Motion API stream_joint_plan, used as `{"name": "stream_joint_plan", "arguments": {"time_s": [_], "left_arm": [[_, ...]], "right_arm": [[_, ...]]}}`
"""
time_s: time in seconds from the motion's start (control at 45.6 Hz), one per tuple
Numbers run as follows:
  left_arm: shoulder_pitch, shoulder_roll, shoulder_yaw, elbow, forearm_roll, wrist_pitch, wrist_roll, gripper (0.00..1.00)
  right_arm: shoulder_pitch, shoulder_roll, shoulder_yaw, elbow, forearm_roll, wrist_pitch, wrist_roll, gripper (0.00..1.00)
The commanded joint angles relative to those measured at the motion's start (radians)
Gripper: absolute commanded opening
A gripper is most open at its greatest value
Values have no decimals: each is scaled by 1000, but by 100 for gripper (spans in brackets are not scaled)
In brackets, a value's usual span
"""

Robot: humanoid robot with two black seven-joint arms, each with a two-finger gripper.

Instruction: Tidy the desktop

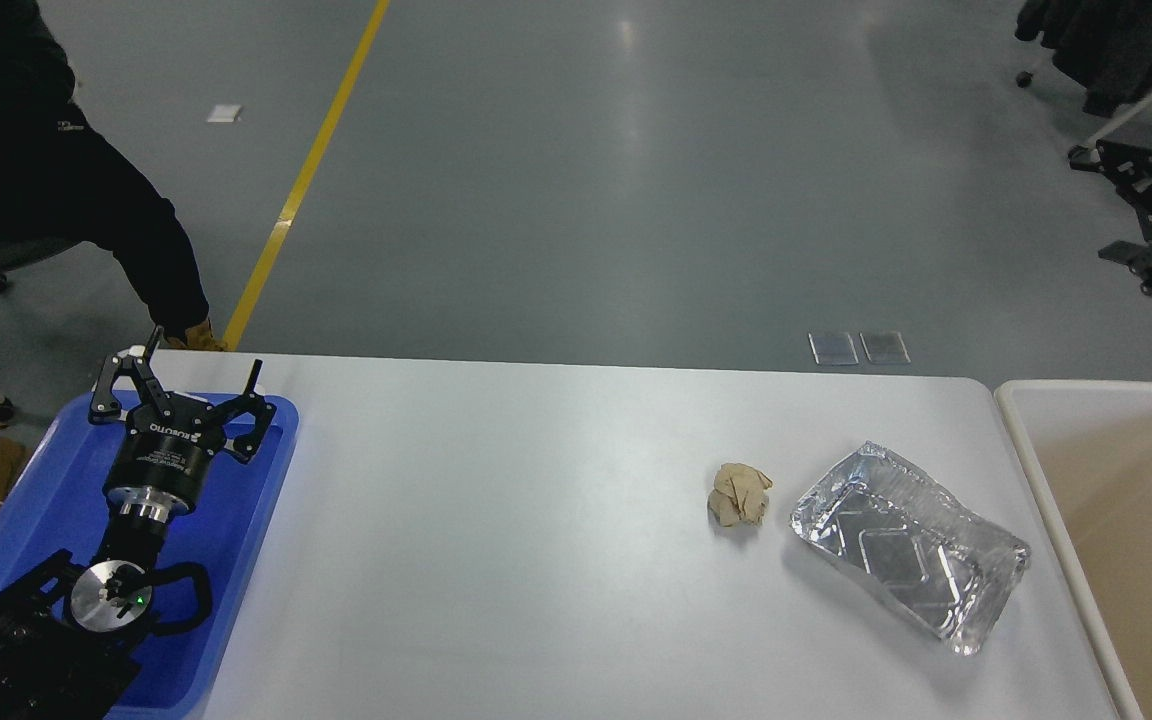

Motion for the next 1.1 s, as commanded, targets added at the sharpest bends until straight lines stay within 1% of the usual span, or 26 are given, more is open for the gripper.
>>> {"name": "stream_joint_plan", "arguments": {"time_s": [0.0, 0.066, 0.175, 0.373, 0.482, 0.614, 0.767, 0.833, 1.074], "left_arm": [[1, 0, 0, -1, 0, 0, 0, 99], [1, 0, 0, -1, 0, 0, 0, 99], [1, 0, 0, 1, 0, 0, 0, 99], [1, 0, 0, -1, 0, 0, 0, 99], [1, 0, 0, 1, 0, 0, 0, 99], [1, 0, 0, -1, 0, 0, 0, 99], [1, 0, 0, 1, 0, 0, 2, 99], [1, 0, 0, -1, 0, 0, 0, 99], [1, 0, 0, -1, 0, 0, 0, 99]], "right_arm": [[270, 19, -305, 170, -13, 2, -8, 100], [336, 45, -395, 216, -13, 2, -8, 100], [448, 122, -539, 296, -11, -4, -7, 100], [565, 251, -662, 407, -8, 4, -5, 100], [643, 343, -754, 488, -8, 8, 0, 100], [715, 444, -781, 566, 10, 13, 4, 100], [743, 577, -784, 577, 73, 22, 7, 100], [744, 630, -787, 577, 86, 54, 7, 100], [793, 782, -787, 589, 116, 254, 16, 100]]}}
